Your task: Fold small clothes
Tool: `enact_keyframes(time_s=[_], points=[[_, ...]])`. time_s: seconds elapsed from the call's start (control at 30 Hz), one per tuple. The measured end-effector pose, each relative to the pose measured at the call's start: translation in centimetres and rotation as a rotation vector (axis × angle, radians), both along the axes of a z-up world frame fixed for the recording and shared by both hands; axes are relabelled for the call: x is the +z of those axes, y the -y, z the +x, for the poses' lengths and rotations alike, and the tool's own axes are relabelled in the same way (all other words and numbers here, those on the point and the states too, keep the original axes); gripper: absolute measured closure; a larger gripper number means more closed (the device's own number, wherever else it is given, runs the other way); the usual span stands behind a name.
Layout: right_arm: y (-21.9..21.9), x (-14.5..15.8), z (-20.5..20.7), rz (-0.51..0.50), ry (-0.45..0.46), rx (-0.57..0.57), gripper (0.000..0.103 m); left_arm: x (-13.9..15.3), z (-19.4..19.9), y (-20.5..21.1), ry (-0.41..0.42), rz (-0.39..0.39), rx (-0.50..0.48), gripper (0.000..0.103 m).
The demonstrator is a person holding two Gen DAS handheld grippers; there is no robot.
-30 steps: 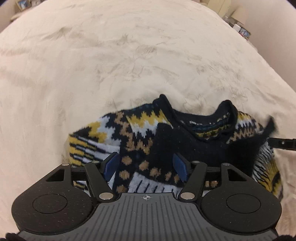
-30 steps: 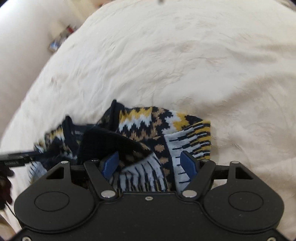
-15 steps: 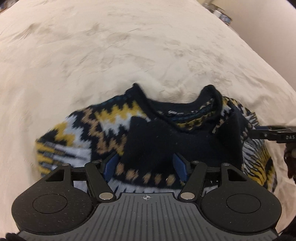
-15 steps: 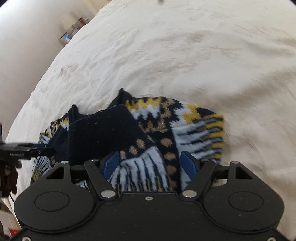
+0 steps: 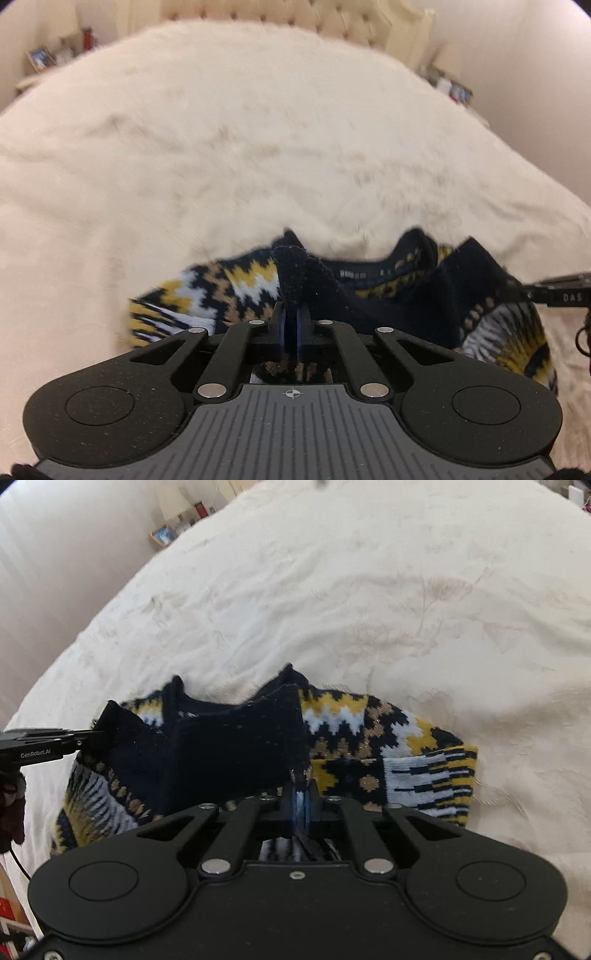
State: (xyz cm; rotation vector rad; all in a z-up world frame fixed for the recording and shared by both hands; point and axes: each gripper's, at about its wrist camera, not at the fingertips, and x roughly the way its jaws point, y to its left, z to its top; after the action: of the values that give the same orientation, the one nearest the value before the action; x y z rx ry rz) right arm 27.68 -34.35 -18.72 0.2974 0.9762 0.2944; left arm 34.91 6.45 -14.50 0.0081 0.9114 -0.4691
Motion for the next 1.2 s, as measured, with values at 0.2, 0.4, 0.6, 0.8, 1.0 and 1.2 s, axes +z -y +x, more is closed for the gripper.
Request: enact_keyframes(time_s=[0.2, 0.4, 0.6, 0.8, 1.0, 1.2], points=[[0.8, 3.3, -1.1, -0.026, 0.093, -0.055, 0.092, 4.0, 0.7, -1.0, 0.114, -0.027, 0.034, 0.098], [2.0, 1.2, 2.9, -0.032, 0.023, -0.124, 0.092, 0.7, 5.8, 0.8, 0.029, 0.025, 0.02, 0.098], [1.3, -3.1, 5.6, -0.077, -0.099, -0.11, 0.089, -4.4, 8.4, 2.1, -0.11, 0.165, 0.06, 0.095], [1.6, -3.8, 5.2, -0.121, -0.114, -0.141, 0.081, -5.3, 8.5, 0.6, -0.132, 0.209, 0.119, 0.062], [2.0, -3.1, 4.6, -0.106, -0.102, -0.174, 0.043, -3.9, 7.7, -1.6, -0.225, 0.099, 0.164, 0.033], [2.6, -1.2, 2.2, -0.041, -0.052, -0.218, 0.008, -2.2, 4.9, -1.2, -0.257, 0.045, 0.17, 0.013]])
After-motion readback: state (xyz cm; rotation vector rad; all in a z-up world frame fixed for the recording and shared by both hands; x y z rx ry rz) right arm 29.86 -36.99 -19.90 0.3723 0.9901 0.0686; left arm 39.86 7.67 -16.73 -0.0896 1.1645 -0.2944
